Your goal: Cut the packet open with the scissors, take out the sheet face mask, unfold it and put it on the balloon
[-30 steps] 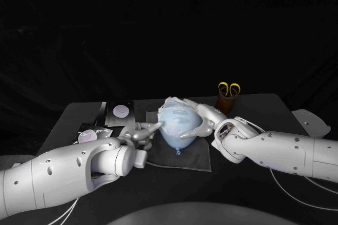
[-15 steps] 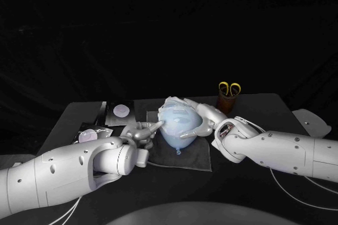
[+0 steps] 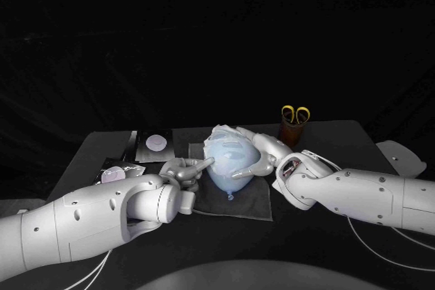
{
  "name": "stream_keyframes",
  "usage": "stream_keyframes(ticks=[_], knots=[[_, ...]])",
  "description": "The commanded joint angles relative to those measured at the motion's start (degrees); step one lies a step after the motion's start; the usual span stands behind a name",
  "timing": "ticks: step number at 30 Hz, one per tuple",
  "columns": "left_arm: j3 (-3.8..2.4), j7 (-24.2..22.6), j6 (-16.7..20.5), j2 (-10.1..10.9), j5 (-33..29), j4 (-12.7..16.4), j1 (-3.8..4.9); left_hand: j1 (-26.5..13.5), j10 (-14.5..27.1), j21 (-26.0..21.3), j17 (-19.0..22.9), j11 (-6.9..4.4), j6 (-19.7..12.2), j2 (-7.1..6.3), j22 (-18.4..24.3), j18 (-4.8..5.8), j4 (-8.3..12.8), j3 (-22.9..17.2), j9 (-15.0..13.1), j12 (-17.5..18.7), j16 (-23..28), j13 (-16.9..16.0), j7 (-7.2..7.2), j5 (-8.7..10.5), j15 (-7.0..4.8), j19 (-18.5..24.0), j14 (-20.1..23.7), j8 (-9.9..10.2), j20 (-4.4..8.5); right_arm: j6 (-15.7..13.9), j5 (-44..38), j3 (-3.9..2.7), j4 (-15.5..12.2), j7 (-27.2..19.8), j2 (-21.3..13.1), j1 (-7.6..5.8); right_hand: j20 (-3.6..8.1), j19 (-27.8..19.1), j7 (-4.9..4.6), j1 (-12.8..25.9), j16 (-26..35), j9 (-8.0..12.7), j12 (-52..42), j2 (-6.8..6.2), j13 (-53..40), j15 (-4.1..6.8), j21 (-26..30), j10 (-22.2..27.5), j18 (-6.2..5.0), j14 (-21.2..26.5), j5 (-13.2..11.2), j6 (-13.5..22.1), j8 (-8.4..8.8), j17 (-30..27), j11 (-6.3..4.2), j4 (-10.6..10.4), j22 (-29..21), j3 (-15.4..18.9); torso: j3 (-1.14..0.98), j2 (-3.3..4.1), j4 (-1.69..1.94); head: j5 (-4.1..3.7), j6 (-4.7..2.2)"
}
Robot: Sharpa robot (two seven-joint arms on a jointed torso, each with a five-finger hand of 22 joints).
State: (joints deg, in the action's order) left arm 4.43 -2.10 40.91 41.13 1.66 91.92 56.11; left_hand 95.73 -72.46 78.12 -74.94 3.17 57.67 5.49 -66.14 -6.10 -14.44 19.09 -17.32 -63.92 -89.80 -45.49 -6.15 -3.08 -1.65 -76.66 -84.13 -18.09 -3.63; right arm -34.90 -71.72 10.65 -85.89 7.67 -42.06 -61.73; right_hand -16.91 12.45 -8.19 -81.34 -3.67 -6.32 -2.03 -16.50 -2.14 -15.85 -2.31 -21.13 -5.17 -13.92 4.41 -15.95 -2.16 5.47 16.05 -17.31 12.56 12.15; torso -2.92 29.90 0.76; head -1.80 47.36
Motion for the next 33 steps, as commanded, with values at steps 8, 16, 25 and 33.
stream_keyframes(ticks=[8, 16, 25, 33], knots=[[-0.03, -2.48, 1.96, -0.65, -0.80, 0.48, 0.02, 4.41, -3.55, 0.80, -15.06, -2.70, 2.83, 1.24, -1.33, 1.30, 0.91, -2.16, 0.51, -2.24, -0.20, -4.48, 0.97, 0.13, -1.22, -0.97, -5.87, -0.23, 0.72, 2.87, -0.27, 0.30, -0.08, 0.75, 0.15, 0.41, 0.09, -0.40, -9.22, -0.26, 0.29, -0.09, -0.19, 0.17, -0.10, 0.07, 0.27, -0.50, 0.60, -0.08, -0.09, -0.46, -0.17, -0.06, -0.04, -0.03, -0.08, -0.45, 0.07, 0.05, 0.05, 0.15, 0.09], [-0.03, -4.02, 3.12, -0.51, -1.68, 0.57, 0.02, 8.22, -4.76, 0.89, -15.06, -3.20, 5.58, 2.23, -1.48, 1.34, 2.41, -5.83, 0.23, -3.36, -0.20, -7.35, 1.44, 0.02, -1.69, -1.02, -5.87, -1.08, 1.23, 2.88, -0.29, 0.30, -0.05, 0.80, 0.13, 0.41, 0.09, -0.40, -9.22, -0.26, 0.29, -0.09, -0.19, 0.17, -0.10, 0.07, 0.27, -0.50, 0.60, -0.08, -0.09, -0.46, -0.17, -0.06, -0.04, -0.03, -0.08, -0.45, 0.03, 0.04, 0.06, 0.32, 0.22], [-0.04, -4.55, 3.27, -0.13, -2.02, 0.87, 0.02, 8.70, -5.26, 0.97, -15.06, -3.38, 5.98, 1.18, -1.63, 1.36, 1.78, -8.21, -0.94, -3.04, -0.20, -7.87, 1.57, -0.24, -1.82, -1.04, -5.87, -1.81, 1.40, 2.76, -0.31, 0.30, -0.05, 0.78, 0.08, 0.42, 0.09, -0.46, -9.22, -0.28, 0.33, -0.10, -0.20, 0.18, -0.11, 0.08, 0.28, -0.60, 0.60, -0.07, -0.08, -0.54, -0.20, -0.10, -0.04, -0.03, -0.17, -0.53, 0.03, 0.04, 0.04, 0.30, 0.31], [-0.03, -4.30, 3.44, 0.68, -1.99, 1.41, 0.01, 4.25, -5.95, 0.99, -15.06, -3.29, 4.92, -8.94, -1.81, 1.32, -2.21, -27.13, -6.01, -1.55, -0.20, -8.72, 1.62, -3.69, -1.80, -0.88, -5.87, -2.74, 1.47, 2.70, -0.33, 0.30, -0.09, 0.76, -0.02, 0.42, 0.09, -0.46, -9.22, -0.28, 0.33, -0.10, -0.20, 0.18, -0.11, 0.08, 0.28, -0.60, 0.60, -0.07, -0.08, -0.54, -0.20, -0.10, -0.04, -0.03, -0.17, -0.53, 0.00, -0.01, 0.05, 0.19, 0.38]])
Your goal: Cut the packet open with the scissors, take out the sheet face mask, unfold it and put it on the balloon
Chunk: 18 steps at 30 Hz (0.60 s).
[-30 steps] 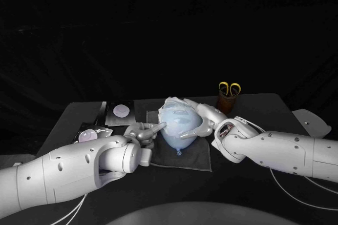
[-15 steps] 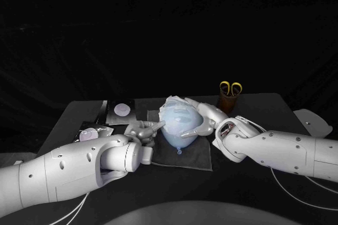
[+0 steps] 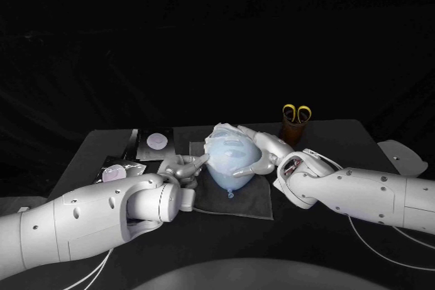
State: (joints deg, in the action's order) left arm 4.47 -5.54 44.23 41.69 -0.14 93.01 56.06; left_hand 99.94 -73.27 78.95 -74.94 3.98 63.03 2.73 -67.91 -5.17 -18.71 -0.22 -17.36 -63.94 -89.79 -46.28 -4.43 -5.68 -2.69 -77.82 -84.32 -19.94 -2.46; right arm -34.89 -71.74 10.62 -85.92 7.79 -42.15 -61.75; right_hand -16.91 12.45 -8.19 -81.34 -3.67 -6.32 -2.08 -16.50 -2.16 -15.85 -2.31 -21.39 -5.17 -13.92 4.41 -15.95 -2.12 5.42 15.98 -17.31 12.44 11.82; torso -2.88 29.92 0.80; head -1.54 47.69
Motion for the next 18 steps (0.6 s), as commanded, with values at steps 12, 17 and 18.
stream_keyframes(ticks=[12, 17, 18], knots=[[-0.01, 3.69, -0.45, 1.16, 2.09, -0.04, 0.04, -17.28, -5.60, 0.15, -15.06, -4.32, -1.61, -18.03, -0.22, 0.37, 10.71, -39.40, -14.41, -0.51, -0.21, -8.87, -0.04, -2.41, -0.94, 0.27, -5.68, -3.49, 0.37, 2.63, -0.24, 0.33, -0.04, 0.67, 0.02, 0.44, 0.09, -0.46, -9.22, -0.28, 0.33, -0.09, -0.16, 0.18, -0.10, 0.08, 0.28, -0.34, 0.60, -0.07, -0.08, -0.54, -0.24, -0.05, 0.03, -0.03, -0.05, -0.20, 0.01, 0.00, 0.03, -0.15, 0.21], [0.03, 5.12, -0.91, 1.12, 2.90, -0.38, 0.00, -18.17, -5.58, 0.17, -15.06, -4.32, -1.65, -18.16, -0.28, 0.38, 11.66, -40.16, -14.87, -0.38, -0.21, -8.84, -0.04, -2.89, -0.95, 0.24, -5.68, -3.61, 0.39, 2.62, -0.25, 0.33, -0.04, 0.66, 0.02, 0.44, 0.09, -0.46, -9.22, -0.27, 0.37, -0.08, -0.15, 0.15, -0.09, 0.08, 0.28, -0.36, 0.60, -0.09, -0.04, -0.55, -0.24, -0.07, 0.03, -0.03, -0.08, -0.20, 0.00, 0.03, 0.02, -0.07, 0.30], [0.04, 5.24, -0.91, 1.12, 2.98, -0.45, -0.01, -18.17, -5.58, 0.17, -15.06, -4.32, -1.65, -18.16, -0.28, 0.38, 11.66, -40.16, -14.87, -0.38, -0.21, -8.84, -0.04, -2.89, -0.95, 0.24, -5.68, -3.61, 0.39, 2.63, -0.25, 0.33, -0.03, 0.67, 0.03, 0.44, 0.09, -0.46, -9.22, -0.27, 0.37, -0.08, -0.15, 0.15, -0.09, 0.08, 0.28, -0.36, 0.60, -0.09, -0.04, -0.55, -0.24, -0.07, 0.03, -0.03, -0.08, -0.20, 0.00, 0.03, 0.02, -0.07, 0.32]])
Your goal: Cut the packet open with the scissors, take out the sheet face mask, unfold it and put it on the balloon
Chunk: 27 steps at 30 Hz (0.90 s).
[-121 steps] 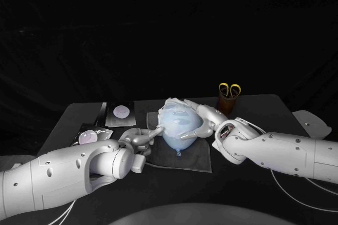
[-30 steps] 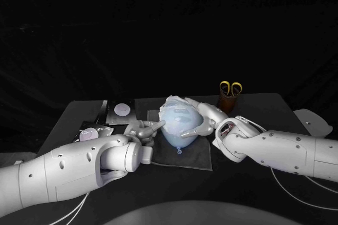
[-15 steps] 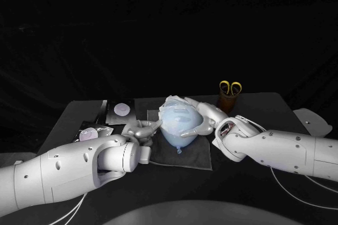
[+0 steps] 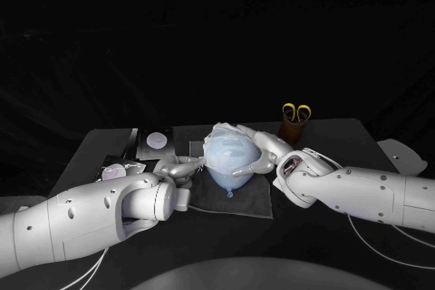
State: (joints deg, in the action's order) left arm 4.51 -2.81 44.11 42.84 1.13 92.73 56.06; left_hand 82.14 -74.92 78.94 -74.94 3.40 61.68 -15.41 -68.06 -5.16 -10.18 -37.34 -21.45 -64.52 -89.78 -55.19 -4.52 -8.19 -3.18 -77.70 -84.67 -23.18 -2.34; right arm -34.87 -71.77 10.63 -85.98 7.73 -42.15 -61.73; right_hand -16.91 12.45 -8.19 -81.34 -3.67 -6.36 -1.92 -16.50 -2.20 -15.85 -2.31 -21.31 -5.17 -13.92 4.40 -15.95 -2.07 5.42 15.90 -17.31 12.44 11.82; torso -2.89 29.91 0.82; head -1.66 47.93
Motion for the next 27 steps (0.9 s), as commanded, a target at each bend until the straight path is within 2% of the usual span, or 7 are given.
stream_keyframes(ticks=[1, 8, 14, 18, 27], knots=[[0.00, 2.62, -0.75, -0.02, 1.79, -0.27, -0.02, -0.37, -3.93, 0.18, -15.06, -3.74, -0.30, -0.02, -0.13, 0.38, 3.13, -3.05, -10.79, 0.20, -0.22, 0.07, 0.04, -0.39, -0.46, 0.12, -5.33, -0.37, 0.26, 2.62, -0.22, 0.31, 0.04, 0.74, 0.03, 0.42, 0.09, -0.46, -9.22, -0.27, 0.37, -0.05, -0.32, 0.15, -0.05, 0.08, 0.28, -0.44, 0.60, -0.09, -0.04, -0.55, -0.29, -0.08, 0.10, -0.03, -0.09, -0.21, 0.00, 0.04, -0.01, 0.06, 0.09], [0.02, 3.04, -0.42, -0.08, 2.07, -1.13, -0.05, -1.24, -3.67, 0.13, -15.06, -3.70, -0.48, 0.02, -0.06, 0.36, 3.67, -3.36, -11.08, 0.71, -0.22, 0.65, 0.03, -0.05, -0.43, 0.17, -5.33, -0.33, 0.25, 2.67, -0.22, 0.31, 0.11, 0.74, 0.15, 0.42, 0.09, -0.45, -9.22, -0.28, 0.38, -0.06, -0.30, 0.16, -0.04, 0.08, 0.27, -0.41, 0.60, -0.12, 0.02, -0.60, -0.29, -0.09, 0.10, -0.03, -0.09, -0.27, -0.02, 0.01, -0.04, 0.12, 0.13], [0.03, 5.63, -0.47, -0.42, 4.04, -1.98, -0.05, -3.35, -3.60, -0.04, -15.06, -4.05, -0.40, 0.37, 0.11, 0.33, 4.04, -2.18, -11.48, 1.02, -0.22, 1.06, 0.61, 1.03, -0.64, 0.28, -5.33, -0.27, 0.30, 2.68, -0.22, 0.31, 0.16, 0.72, 0.24, 0.42, 0.09, -0.45, -9.22, -0.28, 0.38, -0.06, -0.30, 0.16, -0.04, 0.08, 0.27, -0.41, 0.60, -0.12, 0.02, -0.60, -0.29, -0.09, 0.10, -0.03, -0.09, -0.27, -0.04, 0.01, -0.10, 0.06, 0.11], [0.04, 8.28, -0.89, -0.60, 5.70, -2.57, -0.05, -5.73, -3.19, -0.37, -14.64, -4.75, -0.10, 0.71, 0.46, 0.26, 3.75, 0.69, -11.51, 1.16, -0.06, 1.13, 1.72, 2.40, -1.26, 0.44, -5.21, 0.17, 0.69, 2.68, -0.22, 0.31, 0.14, 0.73, 0.25, 0.42, 0.09, -0.44, -9.22, -0.29, 0.40, -0.05, -0.30, 0.19, -0.04, 0.08, 0.27, -0.45, 0.60, -0.11, 0.07, -0.60, -0.29, -0.10, 0.10, -0.03, -0.10, -0.33, -0.05, 0.05, -0.07, -0.08, 0.15], [0.06, 13.35, -3.34, -0.85, 8.63, -3.15, -0.05, -7.69, -1.59, -1.04, -13.73, -4.50, -0.93, 0.48, 1.43, 0.10, 2.80, 4.47, -11.63, 2.96, 0.30, 3.25, 1.30, 3.10, -1.18, 0.93, -4.94, 0.72, 0.84, 2.64, -0.22, 0.31, 0.12, 0.71, 0.25, 0.42, 0.09, -0.44, -9.22, -0.29, 0.40, -0.05, -0.30, 0.19, -0.04, 0.08, 0.27, -0.45, 0.60, -0.11, 0.07, -0.60, -0.29, -0.10, 0.10, -0.03, -0.10, -0.33, -0.01, 0.01, -0.02, -0.18, 0.21]])
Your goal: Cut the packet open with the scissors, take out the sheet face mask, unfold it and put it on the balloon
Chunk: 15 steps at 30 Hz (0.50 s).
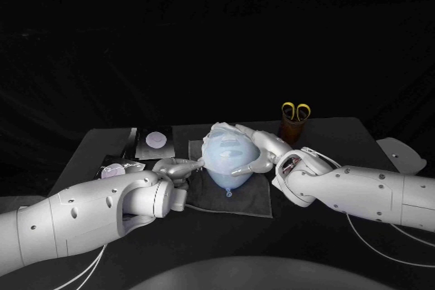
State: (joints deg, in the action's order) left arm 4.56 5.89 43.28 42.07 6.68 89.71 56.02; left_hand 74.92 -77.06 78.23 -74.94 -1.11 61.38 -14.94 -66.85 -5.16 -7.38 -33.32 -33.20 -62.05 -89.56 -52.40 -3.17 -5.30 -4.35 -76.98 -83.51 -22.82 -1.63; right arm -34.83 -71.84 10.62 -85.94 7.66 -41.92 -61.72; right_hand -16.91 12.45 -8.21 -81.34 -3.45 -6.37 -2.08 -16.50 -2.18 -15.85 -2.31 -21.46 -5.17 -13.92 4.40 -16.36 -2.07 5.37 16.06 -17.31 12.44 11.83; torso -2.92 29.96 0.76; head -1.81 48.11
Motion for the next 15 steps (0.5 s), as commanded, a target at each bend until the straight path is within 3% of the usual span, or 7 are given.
stream_keyframes(ticks=[1, 7, 9, 11, 13, 15], knots=[[0.02, 5.20, -2.99, -0.08, 3.31, -0.17, -0.02, -0.48, 0.87, -0.43, -13.62, 0.07, -0.84, -0.03, 0.38, 0.07, 0.00, 0.82, 0.11, 0.82, 0.13, 0.82, -0.14, 0.19, 0.03, 0.30, -6.07, 0.46, 0.13, 2.59, -0.15, 0.33, 0.08, 0.77, 0.03, 0.41, 0.09, -0.44, -9.20, -0.29, 0.18, -0.05, -0.14, 0.19, -0.06, 0.08, 0.27, -0.30, 0.60, -0.11, 0.08, -0.19, -0.29, -0.04, -0.05, -0.03, -0.10, -0.33, 0.02, -0.04, 0.05, -0.02, 0.02], [0.04, 8.14, -6.16, 0.06, 4.75, -0.27, -0.02, -1.30, 2.97, -1.40, -12.71, 1.06, -2.92, -0.59, 1.81, -0.18, -0.71, 3.96, 0.11, 2.06, 0.50, 1.88, -1.27, 0.17, 0.83, 1.21, -5.77, 1.41, -0.33, 2.55, -0.14, 0.33, 0.11, 0.73, 0.06, 0.42, 0.09, -0.44, -9.20, -0.29, 0.18, -0.05, -0.14, 0.19, -0.06, 0.08, 0.27, -0.30, 0.60, -0.11, 0.08, -0.19, -0.29, -0.04, -0.05, -0.03, -0.10, -0.33, 0.03, -0.04, 0.03, -0.03, -0.01], [0.05, 8.64, -6.75, 0.11, 5.08, -0.26, -0.02, -1.47, 4.39, -1.69, -12.45, 1.93, -5.48, -0.77, 2.18, -0.21, -1.12, 5.24, 0.94, 3.49, 0.61, 3.71, -2.39, 0.14, 1.51, 1.47, -5.67, 2.99, -0.79, 2.53, -0.14, 0.33, 0.12, 0.73, 0.06, 0.42, 0.09, -0.44, -9.20, -0.29, 0.18, -0.05, -0.14, 0.19, -0.06, 0.08, 0.27, -0.30, 0.60, -0.11, 0.08, -0.19, -0.29, -0.04, -0.05, -0.03, -0.10, -0.33, 0.04, -0.03, 0.05, -0.08, -0.05], [0.07, 9.20, -7.43, 0.21, 5.60, -0.23, -0.02, -1.04, 4.96, -1.94, -12.13, 2.26, -5.94, -0.71, 2.56, -0.30, -1.08, 5.84, 1.24, 3.74, 0.73, 4.08, -2.73, 0.12, 1.84, 1.71, -5.56, 3.25, -1.12, 2.51, -0.14, 0.33, 0.12, 0.71, 0.06, 0.42, 0.09, -0.44, -9.20, -0.29, 0.18, -0.05, -0.14, 0.19, -0.06, 0.08, 0.27, -0.30, 0.60, -0.11, 0.08, -0.19, -0.29, -0.04, -0.05, -0.03, -0.10, -0.33, 0.03, -0.03, 0.04, -0.05, -0.06], [0.07, 9.55, -7.83, 0.34, 6.16, -0.16, -0.02, -0.15, 6.91, -2.45, -11.57, 3.12, -8.78, -0.60, 3.33, -0.46, -0.96, 6.76, 2.20, 6.00, 0.95, 7.21, -3.81, 0.04, 2.56, 2.21, -5.35, 4.66, -1.73, 2.48, -0.14, 0.33, 0.12, 0.69, 0.05, 0.42, 0.09, -0.44, -9.20, -0.29, 0.18, -0.05, -0.14, 0.19, -0.06, 0.08, 0.27, -0.30, 0.60, -0.11, 0.08, -0.19, -0.29, -0.04, -0.05, -0.03, -0.10, -0.33, 0.03, -0.02, 0.04, -0.07, -0.16], [0.08, 9.58, -7.95, 0.53, 6.65, -0.05, -0.02, 0.75, 7.16, -2.51, -11.52, 3.66, -10.41, -0.43, 3.36, -0.47, -0.71, 7.33, 2.67, 5.83, 0.95, 7.31, -4.42, 0.02, 3.08, 2.25, -5.32, 5.25, -2.23, 2.44, -0.14, 0.33, 0.12, 0.67, 0.04, 0.42, 0.09, -0.44, -9.20, -0.29, 0.18, -0.05, -0.14, 0.19, -0.06, 0.08, 0.27, -0.30, 0.60, -0.11, 0.08, -0.19, -0.29, -0.04, -0.05, -0.03, -0.10, -0.33, 0.04, -0.01, 0.07, -0.10, -0.20]])
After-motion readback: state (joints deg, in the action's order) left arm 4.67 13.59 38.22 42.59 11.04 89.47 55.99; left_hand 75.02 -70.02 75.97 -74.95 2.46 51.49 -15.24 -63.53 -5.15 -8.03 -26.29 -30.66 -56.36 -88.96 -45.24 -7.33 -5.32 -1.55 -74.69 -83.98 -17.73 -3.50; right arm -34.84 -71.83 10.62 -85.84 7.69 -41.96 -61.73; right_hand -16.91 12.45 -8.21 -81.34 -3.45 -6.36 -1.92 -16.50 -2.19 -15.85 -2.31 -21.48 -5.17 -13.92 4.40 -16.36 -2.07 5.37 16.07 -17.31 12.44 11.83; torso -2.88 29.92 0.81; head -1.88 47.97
